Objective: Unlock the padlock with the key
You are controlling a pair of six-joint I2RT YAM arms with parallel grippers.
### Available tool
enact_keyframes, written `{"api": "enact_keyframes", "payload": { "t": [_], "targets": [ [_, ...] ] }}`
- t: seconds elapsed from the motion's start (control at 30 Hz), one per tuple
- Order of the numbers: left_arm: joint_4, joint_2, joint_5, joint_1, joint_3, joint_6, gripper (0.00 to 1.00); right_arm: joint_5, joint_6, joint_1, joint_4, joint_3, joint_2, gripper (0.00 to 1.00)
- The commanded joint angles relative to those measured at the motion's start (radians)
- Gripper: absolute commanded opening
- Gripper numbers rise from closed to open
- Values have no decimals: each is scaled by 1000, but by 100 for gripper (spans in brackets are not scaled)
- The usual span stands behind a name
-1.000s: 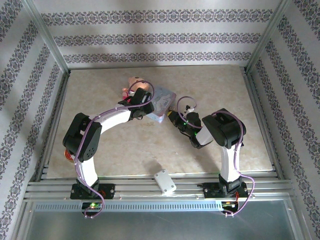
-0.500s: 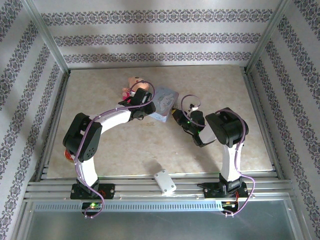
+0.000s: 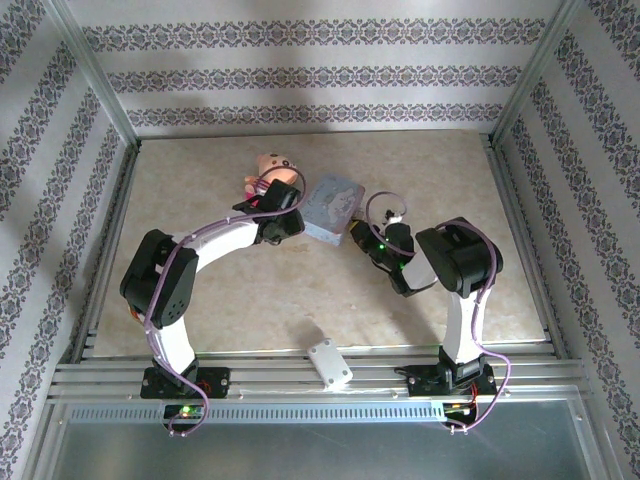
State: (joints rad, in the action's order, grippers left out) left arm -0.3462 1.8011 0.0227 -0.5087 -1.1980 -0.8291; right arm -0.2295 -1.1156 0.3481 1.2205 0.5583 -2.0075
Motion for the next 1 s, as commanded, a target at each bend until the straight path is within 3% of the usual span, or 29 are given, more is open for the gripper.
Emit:
{"api": "enact_keyframes", "payload": {
  "t": [0.0,0.1,0.17,0.27,0.3,0.4,0.43,0.73,0.97],
  "targets": [
    [-139,-8,37,10,22,18,49,54,-2,-20,4,58,-21,0],
    [-145,-36,48,10,12,20,50,51,4,2,-9,68,-21,0],
    [-145,-73,77,9,1,24,55,56,15,16,-29,58,-8,0],
    [-114,-121,120,4,-28,63,69,58,19,29,-29,34,6,0],
    [-93,-123,121,2,-42,85,78,58,19,30,-29,27,9,0],
    [-65,-81,90,2,-106,142,98,60,20,34,-26,13,14,0],
    [-54,-56,73,1,-131,167,99,59,20,35,-24,10,16,0],
    [-220,296,40,-29,-482,337,99,55,22,27,-26,3,29,0],
    [-292,371,104,-50,-538,376,99,44,14,-4,-19,5,26,0]
  ]
}}
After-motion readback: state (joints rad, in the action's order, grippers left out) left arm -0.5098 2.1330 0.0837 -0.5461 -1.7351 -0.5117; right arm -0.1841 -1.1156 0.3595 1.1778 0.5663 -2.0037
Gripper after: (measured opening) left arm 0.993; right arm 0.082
